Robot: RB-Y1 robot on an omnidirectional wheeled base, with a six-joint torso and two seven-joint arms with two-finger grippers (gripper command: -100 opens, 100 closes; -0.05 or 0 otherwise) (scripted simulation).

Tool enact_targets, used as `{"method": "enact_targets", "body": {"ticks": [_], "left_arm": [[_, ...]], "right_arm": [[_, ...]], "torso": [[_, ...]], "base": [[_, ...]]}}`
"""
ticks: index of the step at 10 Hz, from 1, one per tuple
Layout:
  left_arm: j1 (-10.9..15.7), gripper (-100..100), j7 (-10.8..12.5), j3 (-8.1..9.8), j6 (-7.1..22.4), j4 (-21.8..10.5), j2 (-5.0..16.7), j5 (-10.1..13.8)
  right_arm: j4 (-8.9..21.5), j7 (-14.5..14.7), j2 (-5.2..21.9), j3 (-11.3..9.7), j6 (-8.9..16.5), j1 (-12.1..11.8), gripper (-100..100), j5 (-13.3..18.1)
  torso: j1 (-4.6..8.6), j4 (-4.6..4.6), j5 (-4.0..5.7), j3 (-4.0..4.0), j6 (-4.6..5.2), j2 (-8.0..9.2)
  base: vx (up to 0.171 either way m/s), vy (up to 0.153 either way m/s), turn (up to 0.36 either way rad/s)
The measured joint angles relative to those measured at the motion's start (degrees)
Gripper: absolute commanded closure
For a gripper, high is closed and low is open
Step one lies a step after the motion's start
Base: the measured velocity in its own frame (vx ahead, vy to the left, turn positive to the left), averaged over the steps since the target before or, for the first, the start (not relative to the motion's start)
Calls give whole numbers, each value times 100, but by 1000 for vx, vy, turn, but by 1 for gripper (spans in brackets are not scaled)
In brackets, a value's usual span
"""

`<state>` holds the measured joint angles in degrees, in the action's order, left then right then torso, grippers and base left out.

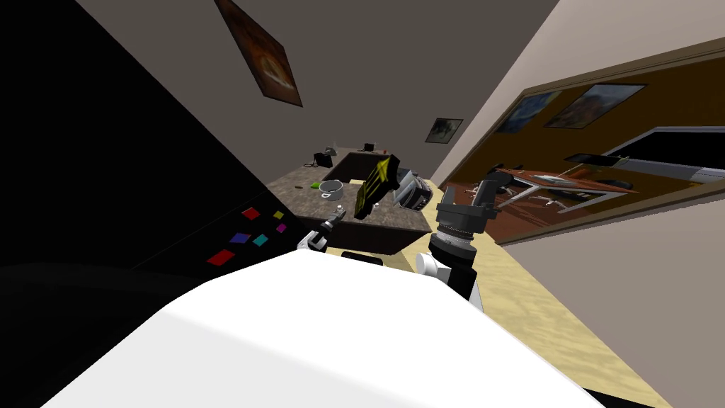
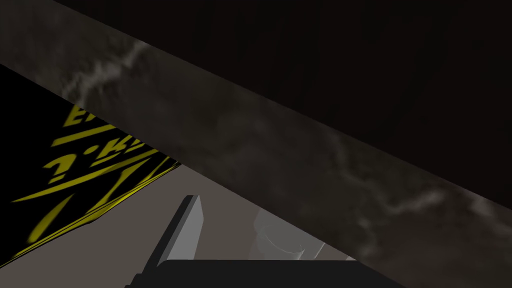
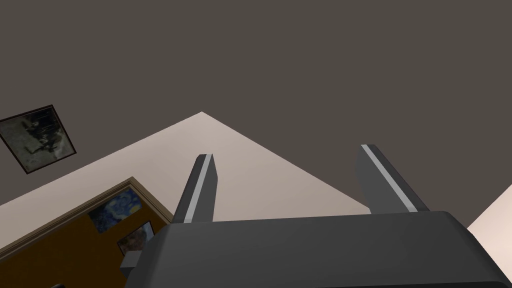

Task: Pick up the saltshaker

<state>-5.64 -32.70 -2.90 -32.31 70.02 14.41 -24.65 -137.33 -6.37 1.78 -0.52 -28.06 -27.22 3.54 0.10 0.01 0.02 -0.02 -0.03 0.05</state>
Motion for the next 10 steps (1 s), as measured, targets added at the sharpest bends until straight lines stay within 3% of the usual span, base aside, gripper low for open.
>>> {"method": "enact_targets", "body": {"ticks": [6,10], "left_arm": [[1049,-100,48,-149,-253,-1121,103,89],[1569,-100,69,-231,-357,-1696,154,127]], "right_arm": [[0,0,0,-1,0,1,0,0],[0,0,0,-1,0,1,0,0]], "torso": [[8,2,2,-6,3,9],[2,0,1,0,3,-1]], "base": [[-38,-23,71],[-23,-13,50]]}}
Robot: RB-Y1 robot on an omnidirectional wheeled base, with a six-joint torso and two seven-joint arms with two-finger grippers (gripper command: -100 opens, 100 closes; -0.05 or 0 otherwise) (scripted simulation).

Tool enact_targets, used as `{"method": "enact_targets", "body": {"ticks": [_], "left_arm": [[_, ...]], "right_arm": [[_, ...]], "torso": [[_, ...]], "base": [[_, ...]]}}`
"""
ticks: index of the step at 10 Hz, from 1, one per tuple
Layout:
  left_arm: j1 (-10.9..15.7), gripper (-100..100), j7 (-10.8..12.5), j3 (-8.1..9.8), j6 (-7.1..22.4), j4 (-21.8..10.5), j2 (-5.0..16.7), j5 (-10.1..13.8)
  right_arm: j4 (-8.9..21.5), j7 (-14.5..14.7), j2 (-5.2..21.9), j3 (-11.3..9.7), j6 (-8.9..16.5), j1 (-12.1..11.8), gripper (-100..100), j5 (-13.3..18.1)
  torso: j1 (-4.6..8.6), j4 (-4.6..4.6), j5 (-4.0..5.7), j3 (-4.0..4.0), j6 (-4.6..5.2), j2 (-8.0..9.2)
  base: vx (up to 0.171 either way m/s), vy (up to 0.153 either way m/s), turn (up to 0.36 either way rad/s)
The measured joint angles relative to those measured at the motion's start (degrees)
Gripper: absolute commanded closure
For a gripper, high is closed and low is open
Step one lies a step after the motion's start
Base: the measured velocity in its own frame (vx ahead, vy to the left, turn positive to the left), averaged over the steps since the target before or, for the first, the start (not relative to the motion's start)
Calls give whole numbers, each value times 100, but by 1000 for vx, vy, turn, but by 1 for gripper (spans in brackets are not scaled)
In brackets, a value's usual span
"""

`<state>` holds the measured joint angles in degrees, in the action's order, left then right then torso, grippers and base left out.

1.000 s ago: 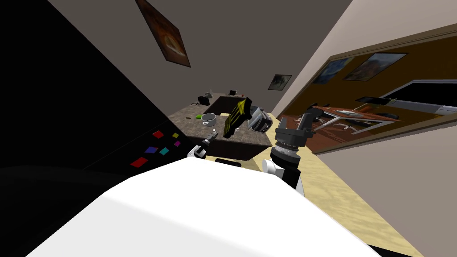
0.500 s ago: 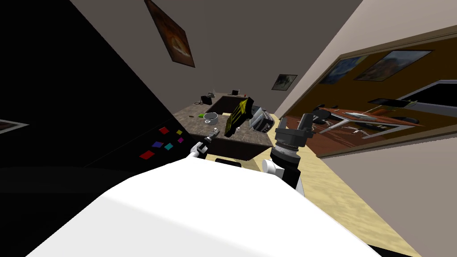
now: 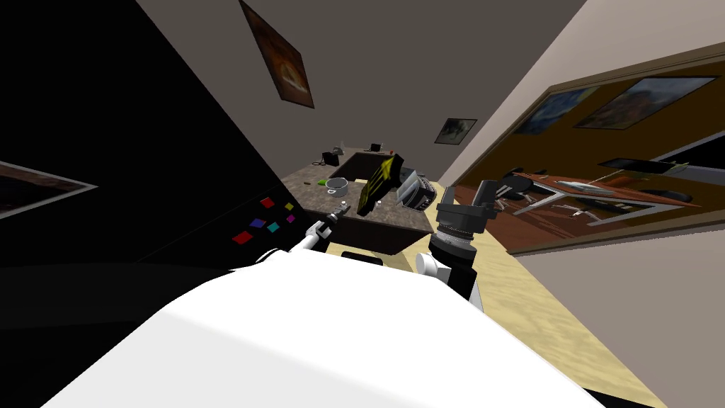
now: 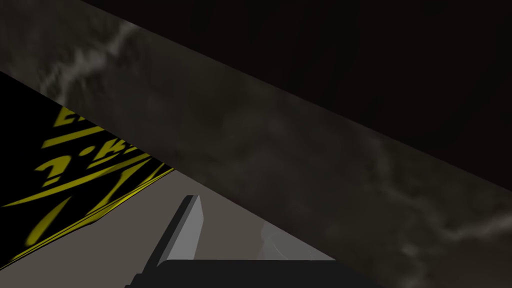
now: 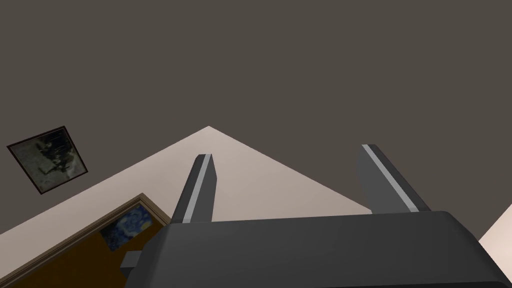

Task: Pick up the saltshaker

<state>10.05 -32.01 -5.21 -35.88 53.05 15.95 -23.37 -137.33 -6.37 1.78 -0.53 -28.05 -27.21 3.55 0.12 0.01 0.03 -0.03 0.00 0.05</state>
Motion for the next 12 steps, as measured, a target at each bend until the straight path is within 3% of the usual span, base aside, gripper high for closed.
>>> {"method": "enact_targets", "body": {"ticks": [1,7,9,10,12], "left_arm": [[45,-100,-4,2,-8,-110,-10,1],[929,-100,-8,-111,-263,-1144,54,80],[1386,-100,-25,-145,-428,-1724,81,126],[1411,100,-27,-145,-445,-1761,83,128],[1411,100,-54,-158,-441,-1757,97,108]], "right_arm": [[0,0,0,0,0,0,0,0],[0,0,0,0,0,0,0,0],[0,0,0,0,0,0,0,0],[0,0,0,0,0,0,0,0],[0,0,0,0,0,0,0,0]], "torso": [[-4,-1,-1,3,-1,-5],[1,0,0,-2,0,3],[3,1,1,-4,0,7],[0,0,0,-1,-1,2],[-10,-2,-16,3,-5,-5]], "base": [[-36,-17,168],[-34,-16,70],[-30,-15,44],[0,0,0],[0,0,0]]}}
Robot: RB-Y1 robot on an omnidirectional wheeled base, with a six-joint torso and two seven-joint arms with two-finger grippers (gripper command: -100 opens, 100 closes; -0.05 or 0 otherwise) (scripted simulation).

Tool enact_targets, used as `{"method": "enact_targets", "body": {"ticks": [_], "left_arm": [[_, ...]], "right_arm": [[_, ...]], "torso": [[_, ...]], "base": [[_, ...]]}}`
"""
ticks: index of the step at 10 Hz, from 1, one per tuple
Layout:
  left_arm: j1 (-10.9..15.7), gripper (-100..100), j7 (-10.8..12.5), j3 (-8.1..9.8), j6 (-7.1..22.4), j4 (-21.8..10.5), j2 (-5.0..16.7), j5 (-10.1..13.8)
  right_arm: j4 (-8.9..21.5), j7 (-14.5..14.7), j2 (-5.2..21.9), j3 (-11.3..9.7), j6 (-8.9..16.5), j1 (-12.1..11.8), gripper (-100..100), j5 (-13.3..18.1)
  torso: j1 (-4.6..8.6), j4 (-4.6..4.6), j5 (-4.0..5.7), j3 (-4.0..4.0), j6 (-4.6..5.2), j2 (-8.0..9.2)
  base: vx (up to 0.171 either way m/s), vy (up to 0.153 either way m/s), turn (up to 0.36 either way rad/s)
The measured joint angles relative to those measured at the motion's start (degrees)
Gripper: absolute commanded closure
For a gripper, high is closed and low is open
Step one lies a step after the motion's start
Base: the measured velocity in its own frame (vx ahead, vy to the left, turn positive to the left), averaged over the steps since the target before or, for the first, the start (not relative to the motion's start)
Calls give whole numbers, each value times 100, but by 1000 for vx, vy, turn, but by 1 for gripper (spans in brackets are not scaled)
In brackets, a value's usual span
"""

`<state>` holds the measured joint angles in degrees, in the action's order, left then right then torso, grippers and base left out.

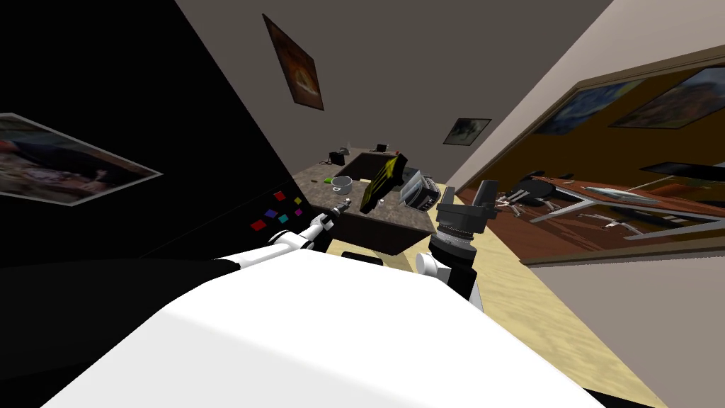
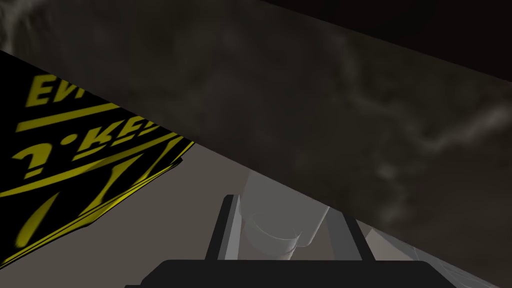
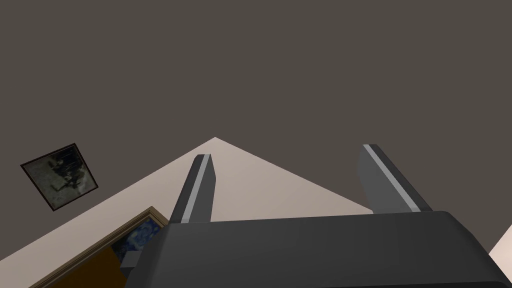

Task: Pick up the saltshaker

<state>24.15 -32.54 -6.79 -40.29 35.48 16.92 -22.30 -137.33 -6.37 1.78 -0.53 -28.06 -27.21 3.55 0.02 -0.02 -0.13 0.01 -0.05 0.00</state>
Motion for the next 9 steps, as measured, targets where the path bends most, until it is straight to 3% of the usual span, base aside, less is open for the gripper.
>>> {"method": "enact_targets", "body": {"ticks": [2,3,4,6,9], "left_arm": [[0,100,-2,-1,1,0,-2,0],[0,0,-1,1,2,0,-2,1],[0,100,0,2,1,0,-1,2],[-334,100,48,57,151,371,-15,-12],[-621,100,11,138,207,643,-76,-40]], "right_arm": [[0,0,0,0,0,0,0,0],[0,0,0,0,0,0,0,0],[0,0,0,0,0,0,0,0],[0,0,1,1,0,0,0,0],[0,0,0,0,0,0,0,0]], "torso": [[-9,0,-2,0,-2,-1],[-9,0,-2,1,0,-1],[-9,-1,-2,2,0,-2],[-3,-34,-15,30,22,-27],[14,-67,-26,59,43,-52]], "base": [[0,0,0],[0,0,0],[47,18,-135],[39,21,-52],[37,18,-75]]}}
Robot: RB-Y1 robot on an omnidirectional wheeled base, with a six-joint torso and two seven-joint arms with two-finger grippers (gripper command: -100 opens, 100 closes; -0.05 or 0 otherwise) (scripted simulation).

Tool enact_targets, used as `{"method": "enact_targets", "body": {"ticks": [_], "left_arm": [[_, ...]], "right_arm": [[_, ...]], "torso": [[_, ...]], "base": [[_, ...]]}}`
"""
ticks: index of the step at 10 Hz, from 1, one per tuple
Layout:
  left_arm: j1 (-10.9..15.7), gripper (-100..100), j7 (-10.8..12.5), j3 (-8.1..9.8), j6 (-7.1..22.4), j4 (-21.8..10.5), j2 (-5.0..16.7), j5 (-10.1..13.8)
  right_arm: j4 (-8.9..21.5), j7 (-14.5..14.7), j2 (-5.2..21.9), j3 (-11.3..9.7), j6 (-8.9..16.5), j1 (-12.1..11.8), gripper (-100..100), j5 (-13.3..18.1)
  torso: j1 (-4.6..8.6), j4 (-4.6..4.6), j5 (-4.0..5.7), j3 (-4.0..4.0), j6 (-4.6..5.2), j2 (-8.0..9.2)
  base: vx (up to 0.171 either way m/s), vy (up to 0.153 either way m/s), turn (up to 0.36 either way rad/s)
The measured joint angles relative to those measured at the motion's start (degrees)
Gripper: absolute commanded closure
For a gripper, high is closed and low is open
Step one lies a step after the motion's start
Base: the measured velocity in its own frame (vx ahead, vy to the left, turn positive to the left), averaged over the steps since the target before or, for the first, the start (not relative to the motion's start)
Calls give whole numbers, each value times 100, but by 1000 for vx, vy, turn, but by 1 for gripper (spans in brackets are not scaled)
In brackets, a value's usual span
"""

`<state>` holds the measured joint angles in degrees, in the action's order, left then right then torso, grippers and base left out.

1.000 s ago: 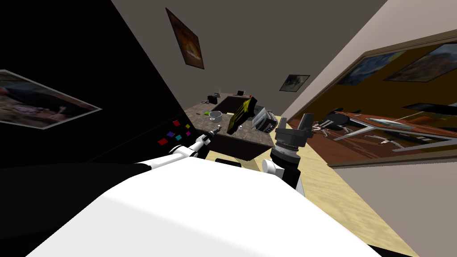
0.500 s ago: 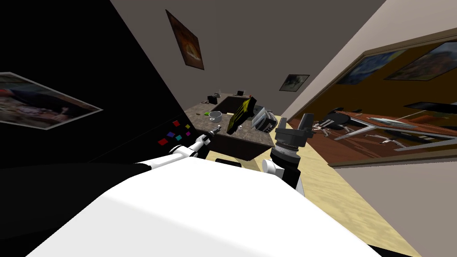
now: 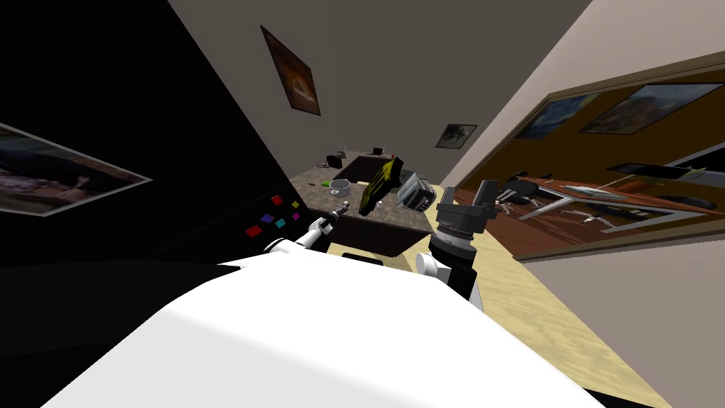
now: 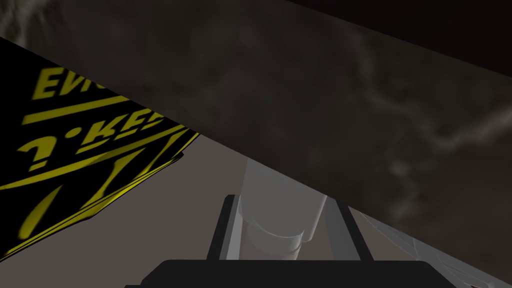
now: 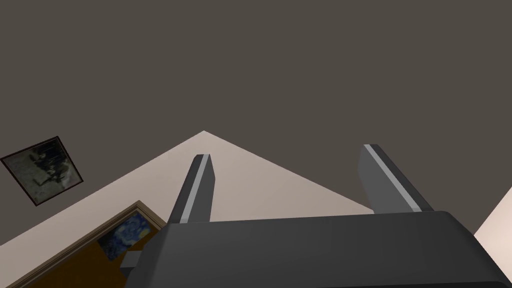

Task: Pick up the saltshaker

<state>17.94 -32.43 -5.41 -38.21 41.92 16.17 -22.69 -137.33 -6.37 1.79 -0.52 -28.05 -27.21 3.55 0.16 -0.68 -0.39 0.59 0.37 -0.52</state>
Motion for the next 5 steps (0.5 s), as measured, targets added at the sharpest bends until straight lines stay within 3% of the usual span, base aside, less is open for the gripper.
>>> {"method": "enact_targets", "body": {"ticks": [3,5], "left_arm": [[-224,100,23,-27,85,328,-5,-24],[-480,100,-7,48,138,555,-48,-49]], "right_arm": [[0,0,0,0,0,0,0,0],[0,0,0,0,0,0,0,0]], "torso": [[9,-19,-6,6,-3,7],[2,-38,-16,26,5,-15]], "base": [[6,4,-41],[28,17,-46]]}}
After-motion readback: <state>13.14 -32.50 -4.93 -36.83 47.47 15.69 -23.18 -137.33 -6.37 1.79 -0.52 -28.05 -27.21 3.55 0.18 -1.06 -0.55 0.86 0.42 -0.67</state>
